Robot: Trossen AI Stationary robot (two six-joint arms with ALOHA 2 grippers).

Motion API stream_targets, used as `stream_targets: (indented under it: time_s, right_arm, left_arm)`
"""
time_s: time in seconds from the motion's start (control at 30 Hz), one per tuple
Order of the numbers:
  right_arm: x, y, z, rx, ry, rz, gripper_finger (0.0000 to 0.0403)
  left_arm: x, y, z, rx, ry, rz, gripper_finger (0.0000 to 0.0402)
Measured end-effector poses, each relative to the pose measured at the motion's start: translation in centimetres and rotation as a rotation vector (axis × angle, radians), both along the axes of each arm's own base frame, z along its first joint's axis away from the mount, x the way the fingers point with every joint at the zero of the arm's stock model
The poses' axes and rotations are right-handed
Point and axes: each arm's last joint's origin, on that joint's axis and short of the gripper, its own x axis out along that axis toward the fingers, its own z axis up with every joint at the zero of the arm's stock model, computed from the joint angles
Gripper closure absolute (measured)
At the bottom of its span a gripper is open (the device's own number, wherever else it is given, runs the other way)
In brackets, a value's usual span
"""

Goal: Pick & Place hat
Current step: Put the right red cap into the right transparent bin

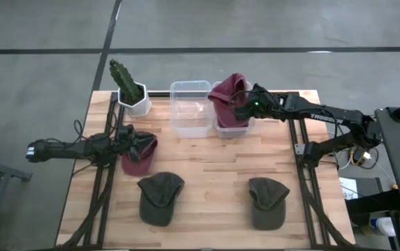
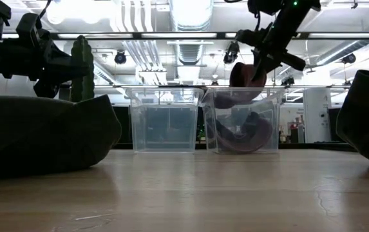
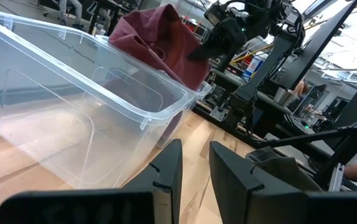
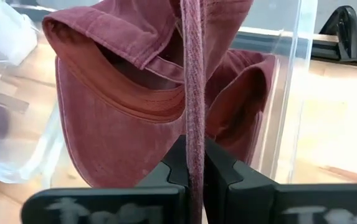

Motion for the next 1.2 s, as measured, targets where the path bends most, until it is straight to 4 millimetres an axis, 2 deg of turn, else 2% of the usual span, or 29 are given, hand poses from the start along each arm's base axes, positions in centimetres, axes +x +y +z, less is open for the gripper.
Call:
stream_targets:
  time_s: [0.33,0.77,1.2]
  right_arm:
    - [-0.2,0.0,-0.3,-0.014,0.035,0.035,0.0386]
    - [-0.3,0.1,0.2,-0.007,0.031,0.038,0.0313]
    - [-0.8,0.7,1.2,0.048,0.091,0.071,0.0282]
  left_arm:
    - [0.0,0.0,0.0,-0.023,-0.008,0.001,0.0328]
    - [0.0,0.0,0.0,-0.035,-0.012,0.002,0.0328]
    - [0.0,0.0,0.0,-0.035,-0.012,0.002,0.0328]
